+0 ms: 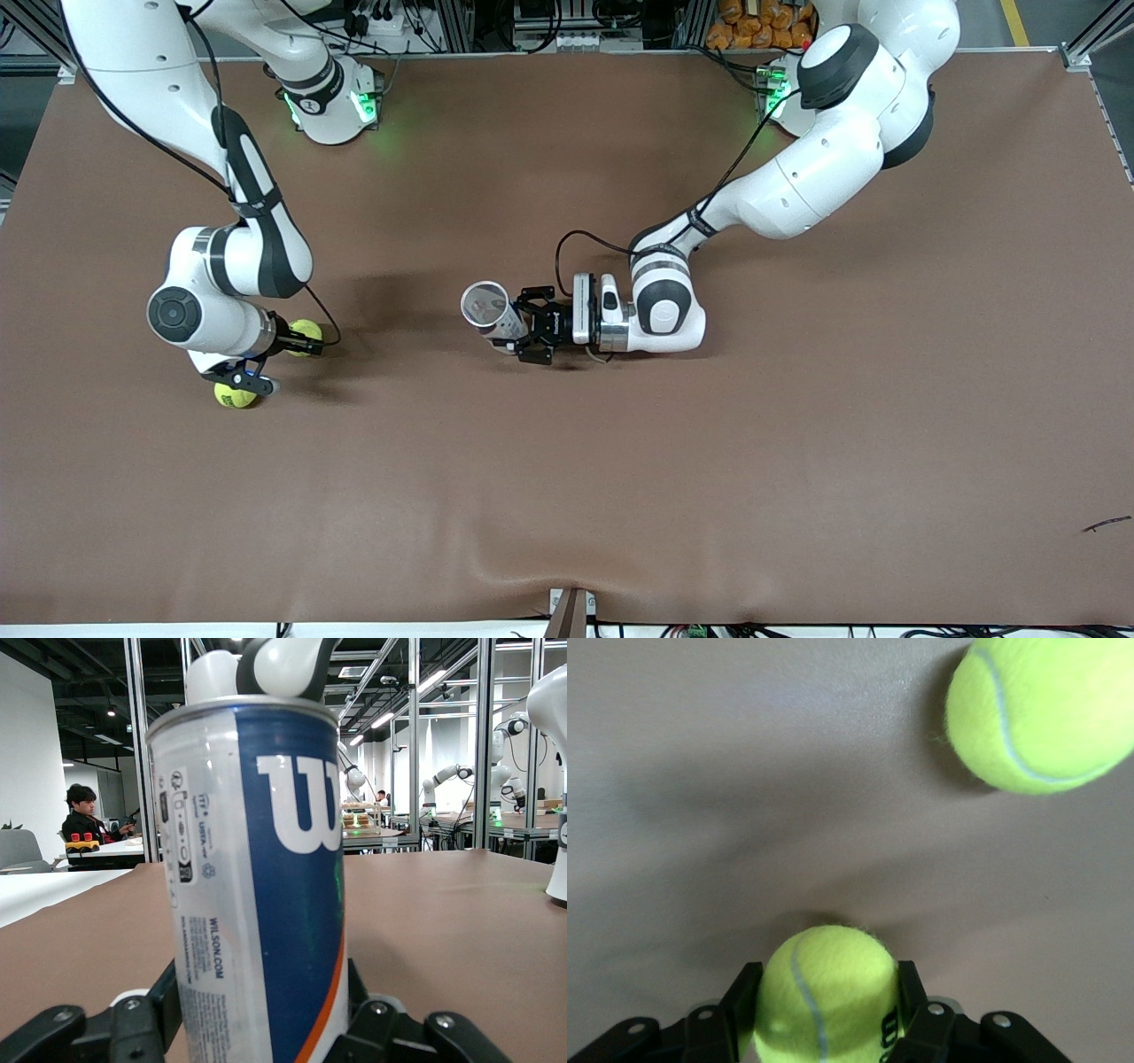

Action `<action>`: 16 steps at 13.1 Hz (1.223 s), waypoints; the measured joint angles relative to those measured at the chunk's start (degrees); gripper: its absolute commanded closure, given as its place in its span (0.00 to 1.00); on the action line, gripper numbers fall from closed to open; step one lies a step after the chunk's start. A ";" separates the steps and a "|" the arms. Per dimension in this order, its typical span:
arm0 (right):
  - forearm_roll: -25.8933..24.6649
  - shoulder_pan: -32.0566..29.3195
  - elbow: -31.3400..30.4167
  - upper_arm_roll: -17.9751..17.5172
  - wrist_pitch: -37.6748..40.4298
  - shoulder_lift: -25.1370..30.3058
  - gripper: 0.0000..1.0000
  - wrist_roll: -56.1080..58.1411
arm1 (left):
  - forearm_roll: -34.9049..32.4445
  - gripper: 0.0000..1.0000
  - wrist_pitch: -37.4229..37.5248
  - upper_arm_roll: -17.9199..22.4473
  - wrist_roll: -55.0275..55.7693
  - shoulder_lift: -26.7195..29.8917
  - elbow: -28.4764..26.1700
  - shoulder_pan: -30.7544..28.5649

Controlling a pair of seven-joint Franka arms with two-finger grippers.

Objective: Insert tennis ball vertically with right arm
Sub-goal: 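Carry the tennis ball with the right gripper to the can opening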

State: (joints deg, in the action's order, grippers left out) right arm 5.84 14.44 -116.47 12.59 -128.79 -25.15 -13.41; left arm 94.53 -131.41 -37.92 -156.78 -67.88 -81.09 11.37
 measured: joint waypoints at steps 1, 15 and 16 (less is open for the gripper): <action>0.01 0.25 1.68 -0.04 4.22 2.03 0.39 0.00 | 0.01 0.29 0.05 0.04 0.00 0.00 0.02 0.00; 11.10 22.31 25.73 -0.73 24.40 7.00 0.39 -38.07 | 0.51 0.29 0.21 0.16 0.00 -0.02 0.01 0.06; 11.15 23.38 25.80 -0.73 22.38 6.57 0.39 -40.63 | 0.66 0.29 0.21 0.18 0.00 -0.02 0.01 0.06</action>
State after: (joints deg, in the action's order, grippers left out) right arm 16.98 37.82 -90.67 11.87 -106.40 -18.58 -54.04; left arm 95.19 -131.20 -37.74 -156.78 -67.90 -81.08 11.43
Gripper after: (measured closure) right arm 0.339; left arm 0.286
